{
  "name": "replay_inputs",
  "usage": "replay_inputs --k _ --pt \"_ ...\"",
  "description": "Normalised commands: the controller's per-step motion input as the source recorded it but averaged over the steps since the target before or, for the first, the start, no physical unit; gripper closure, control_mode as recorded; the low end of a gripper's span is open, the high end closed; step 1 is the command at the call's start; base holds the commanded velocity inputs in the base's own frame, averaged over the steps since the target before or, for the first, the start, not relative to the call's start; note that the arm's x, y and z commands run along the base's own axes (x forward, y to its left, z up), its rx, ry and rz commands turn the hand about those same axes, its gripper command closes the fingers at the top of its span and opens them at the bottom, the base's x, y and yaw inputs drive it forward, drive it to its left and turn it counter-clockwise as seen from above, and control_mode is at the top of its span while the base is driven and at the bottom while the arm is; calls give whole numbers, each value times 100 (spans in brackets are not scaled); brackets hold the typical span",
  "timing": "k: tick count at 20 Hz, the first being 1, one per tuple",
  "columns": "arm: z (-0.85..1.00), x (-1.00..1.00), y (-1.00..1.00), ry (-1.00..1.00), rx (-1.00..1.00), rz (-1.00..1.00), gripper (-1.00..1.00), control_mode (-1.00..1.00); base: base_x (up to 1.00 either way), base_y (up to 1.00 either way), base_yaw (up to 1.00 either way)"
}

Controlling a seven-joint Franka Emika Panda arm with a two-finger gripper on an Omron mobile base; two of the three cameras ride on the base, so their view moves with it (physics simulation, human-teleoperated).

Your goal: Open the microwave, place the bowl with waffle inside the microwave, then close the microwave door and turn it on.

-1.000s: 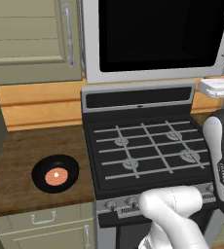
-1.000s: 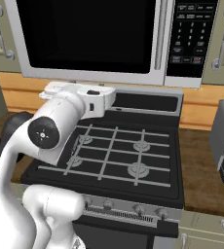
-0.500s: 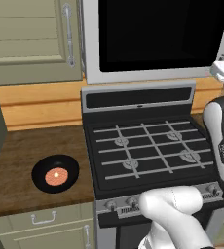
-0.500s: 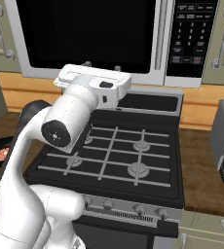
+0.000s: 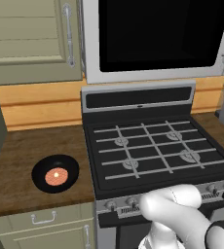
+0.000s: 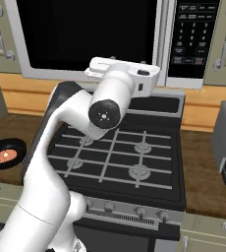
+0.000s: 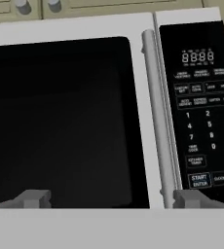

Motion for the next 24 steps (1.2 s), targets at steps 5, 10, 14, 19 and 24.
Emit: replay_inputs --k 5,10,14,19,24 --pt "-6 66 -51 16 3 15 -100 -100 0 0 0" --pt "-20 44 -28 1 0 5 -100 -100 0 0 0" --pt "-11 40 -27 0 0 0 -100 -100 0 0 0" --pt "-5 51 -20 0 0 0 -100 -100 0 0 0" --pt "-4 49 -1 0 0 0 -100 -100 0 0 0"
